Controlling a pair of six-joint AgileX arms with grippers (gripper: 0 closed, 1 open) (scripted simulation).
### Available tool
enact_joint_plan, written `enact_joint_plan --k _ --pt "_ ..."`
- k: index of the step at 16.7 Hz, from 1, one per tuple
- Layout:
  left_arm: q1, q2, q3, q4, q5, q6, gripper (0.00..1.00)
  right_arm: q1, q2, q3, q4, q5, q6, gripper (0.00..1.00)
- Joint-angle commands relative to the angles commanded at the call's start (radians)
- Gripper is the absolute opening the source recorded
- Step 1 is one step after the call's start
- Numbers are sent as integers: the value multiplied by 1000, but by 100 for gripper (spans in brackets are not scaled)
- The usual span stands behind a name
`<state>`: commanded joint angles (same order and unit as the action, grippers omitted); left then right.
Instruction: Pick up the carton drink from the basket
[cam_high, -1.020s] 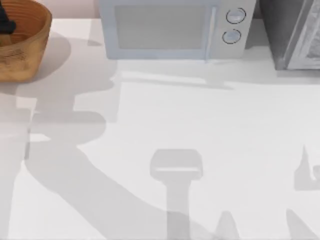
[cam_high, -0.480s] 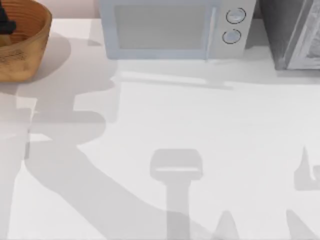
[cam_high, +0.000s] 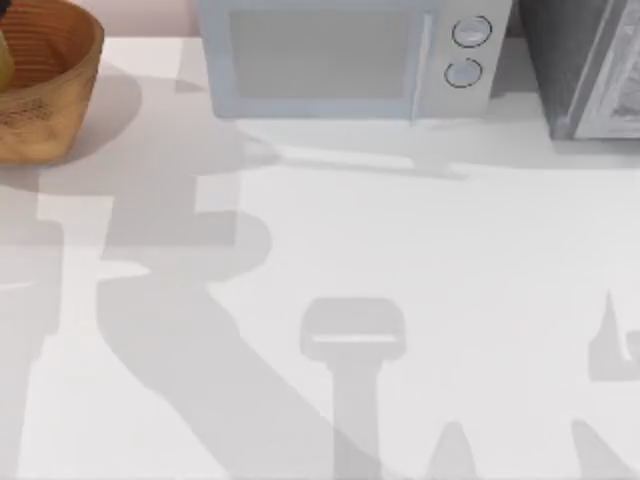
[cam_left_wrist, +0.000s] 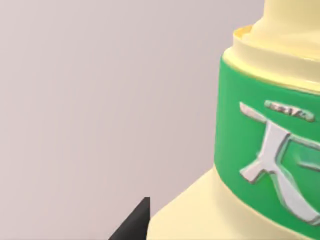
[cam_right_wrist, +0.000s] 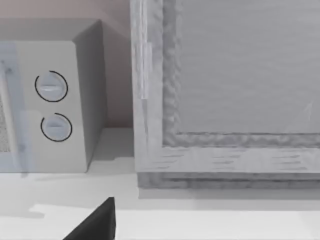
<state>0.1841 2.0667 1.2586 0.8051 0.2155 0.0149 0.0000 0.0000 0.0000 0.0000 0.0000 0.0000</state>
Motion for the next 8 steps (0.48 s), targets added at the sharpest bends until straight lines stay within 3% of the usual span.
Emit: enact_joint_plan --k 8 --pt "-2 -135 120 -269 -1 3 0 0 0 0 0 0 0 100"
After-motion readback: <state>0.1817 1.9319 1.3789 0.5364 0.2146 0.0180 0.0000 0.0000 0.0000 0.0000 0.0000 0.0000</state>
